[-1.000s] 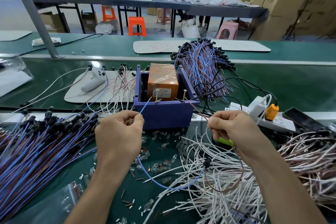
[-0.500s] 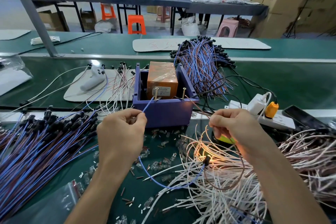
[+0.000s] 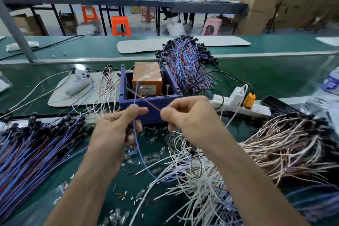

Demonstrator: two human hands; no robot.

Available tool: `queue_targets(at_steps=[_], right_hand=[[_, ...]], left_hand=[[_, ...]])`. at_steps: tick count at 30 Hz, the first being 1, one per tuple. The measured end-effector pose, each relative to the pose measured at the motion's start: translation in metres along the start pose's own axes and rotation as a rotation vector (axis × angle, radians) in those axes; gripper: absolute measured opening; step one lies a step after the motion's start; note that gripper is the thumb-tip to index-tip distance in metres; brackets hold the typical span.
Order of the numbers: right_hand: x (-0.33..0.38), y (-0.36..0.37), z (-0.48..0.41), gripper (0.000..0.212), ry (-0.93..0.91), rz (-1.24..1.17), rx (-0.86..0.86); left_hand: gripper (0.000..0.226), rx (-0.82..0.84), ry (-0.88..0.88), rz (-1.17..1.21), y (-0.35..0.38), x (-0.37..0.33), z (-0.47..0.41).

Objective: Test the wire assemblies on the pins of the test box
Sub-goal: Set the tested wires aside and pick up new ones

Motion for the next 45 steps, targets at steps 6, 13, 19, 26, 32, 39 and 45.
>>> queue_targets(at_steps=[6, 13, 19, 26, 32, 39, 45], right_hand=[[0.016, 0.042, 0.001, 0.029, -0.016, 0.102, 0.090], [-0.018, 0.029, 0.024, 0.043, 0.058, 0.088, 0.615], [-0.050, 0.044, 0.030, 0.019, -0.009, 0.432, 0.332], [-0.028, -0.006, 0.030, 0.032, -0.134, 0.187, -0.003], [-0.037, -0.096, 0.068, 0.024, -0.077, 0.444, -0.085], [-0.078, -0.225, 0.150, 0.022, 0.132, 0.757, -0.213], [-0.125, -0.285, 0.184, 0.025, 0.281, 0.925, -0.308]], left_hand=[[0.021, 0.154, 0.046, 0.221, -0.010, -0.012, 0.010], [0.026, 0.036, -0.006, 0.551, -0.054, -0.009, 0.012], [0.016, -0.160, -0.068, 0.617, -0.086, -0.003, 0.015], [0.014, -0.372, -0.134, 0.527, -0.107, 0.006, 0.023], [0.007, -0.168, -0.126, 0.217, -0.074, 0.005, 0.031], [0.019, 0.400, -0.015, -0.578, 0.030, 0.004, 0.069], [0.020, 0.733, 0.238, -1.127, 0.128, 0.039, 0.114]])
Point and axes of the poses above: each hand's wrist, its own z-axis away from the middle knuckle, its own y-axis out of the palm, x = y × z, the point moved 4 cm from there along -z, towards the middle knuckle, and after that the axes turned 1 degree about -z, right-handed, at the moved point
